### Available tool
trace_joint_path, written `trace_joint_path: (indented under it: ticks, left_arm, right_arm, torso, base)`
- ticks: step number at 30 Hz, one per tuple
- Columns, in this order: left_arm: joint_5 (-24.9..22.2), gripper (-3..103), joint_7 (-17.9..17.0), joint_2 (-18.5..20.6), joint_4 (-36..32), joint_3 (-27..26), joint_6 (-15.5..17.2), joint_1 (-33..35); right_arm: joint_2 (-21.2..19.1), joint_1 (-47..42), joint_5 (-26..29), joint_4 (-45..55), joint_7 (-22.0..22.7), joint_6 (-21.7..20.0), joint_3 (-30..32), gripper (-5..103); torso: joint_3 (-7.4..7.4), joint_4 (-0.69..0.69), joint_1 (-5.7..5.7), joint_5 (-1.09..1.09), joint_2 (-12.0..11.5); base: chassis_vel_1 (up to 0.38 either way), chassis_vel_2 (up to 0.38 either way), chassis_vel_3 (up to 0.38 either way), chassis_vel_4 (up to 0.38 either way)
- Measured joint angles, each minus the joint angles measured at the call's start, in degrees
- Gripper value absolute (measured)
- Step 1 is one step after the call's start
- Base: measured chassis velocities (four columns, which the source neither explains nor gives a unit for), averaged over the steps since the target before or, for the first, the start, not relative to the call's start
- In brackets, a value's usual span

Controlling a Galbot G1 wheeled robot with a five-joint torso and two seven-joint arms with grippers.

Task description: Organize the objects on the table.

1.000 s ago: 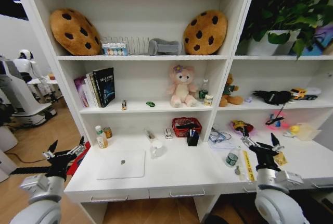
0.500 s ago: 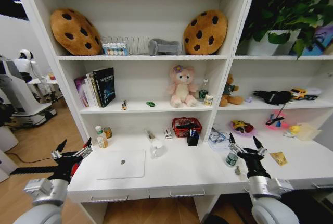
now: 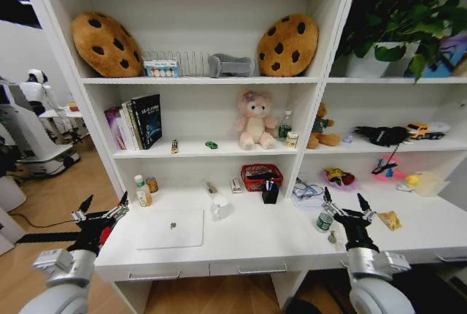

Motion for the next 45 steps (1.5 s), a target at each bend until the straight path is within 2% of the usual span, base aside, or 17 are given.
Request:
trace_joint_path:
  ticks: [5, 21, 30, 31, 35, 37, 44, 45]
  left_arm:
    - [0.02, 100, -0.02, -0.04, 0.06, -0.07, -0.31, 0.05]
    - [0.02, 100, -0.07, -0.08, 0.07, -0.02, -0.31, 0.03]
    - [0.11, 100, -0.07, -0.41, -0.08, -0.03, -0.39, 0.30]
    - [0.11, 100, -0.07, -0.37, -0.07, -0.03, -0.39, 0.27]
    - [0.11, 100, -0.04, -0.27, -0.08, -0.01, -0.39, 0.14]
    - [0.11, 100, -0.04, -0.28, -0.05, 0.07, -0.40, 0.14]
    - [0.11, 100, -0.01, -0.29, -0.03, 0.17, -0.40, 0.11]
    - [0.11, 100, 0.00, -0.29, 0.00, 0.24, -0.40, 0.06]
  right_arm:
    - [-0.01, 0.42, 0.40, -0.20, 1.25, 0.19, 0.36, 100]
    - [1.57, -0.42, 0.38, 1.16, 1.48, 0.83, 1.86, 100]
    - [1.26, -0.21, 0.53, 1.10, 1.57, 0.98, 1.90, 100]
    - [1.21, -0.20, 0.59, 1.10, 1.60, 0.98, 1.89, 100]
    - [1.04, -0.03, 0.76, 1.02, 1.70, 0.98, 1.83, 100]
    - [0.86, 0.14, 0.93, 0.97, 1.73, 0.98, 1.72, 100]
    - [0.65, 0.42, 1.07, 0.86, 1.74, 1.11, 1.56, 100]
    - [0.45, 0.55, 1.07, 0.78, 1.72, 1.14, 1.49, 100]
  torso:
    - [-0.02, -0.02, -0.06, 0.01, 0.03]
    - [0.00, -0.01, -0.01, 0.00, 0.00]
    - [-0.01, 0.02, -0.03, 0.04, 0.01]
    - [0.00, -0.02, -0.02, -0.05, 0.00]
    - [0.00, -0.03, -0.02, 0.06, 0.00]
    - [0.00, 0.02, -0.02, -0.02, 0.01]
    - [0.00, -0.01, -0.01, 0.06, 0.00]
    - [0.00, -0.04, -0.02, -0.02, 0.00]
  base:
    - [0.046, -0.066, -0.071, 0.063]
    - [-0.025, -0.016, 0.016, 0.012]
    - [-0.150, -0.153, 0.161, 0.157]
    - [-0.221, -0.221, 0.225, 0.219]
    - [-0.218, -0.237, 0.221, 0.193]
    - [-0.202, -0.225, 0.222, 0.209]
    - [-0.135, -0.147, 0.144, 0.137]
    - [-0.057, 0.002, 0.014, 0.020]
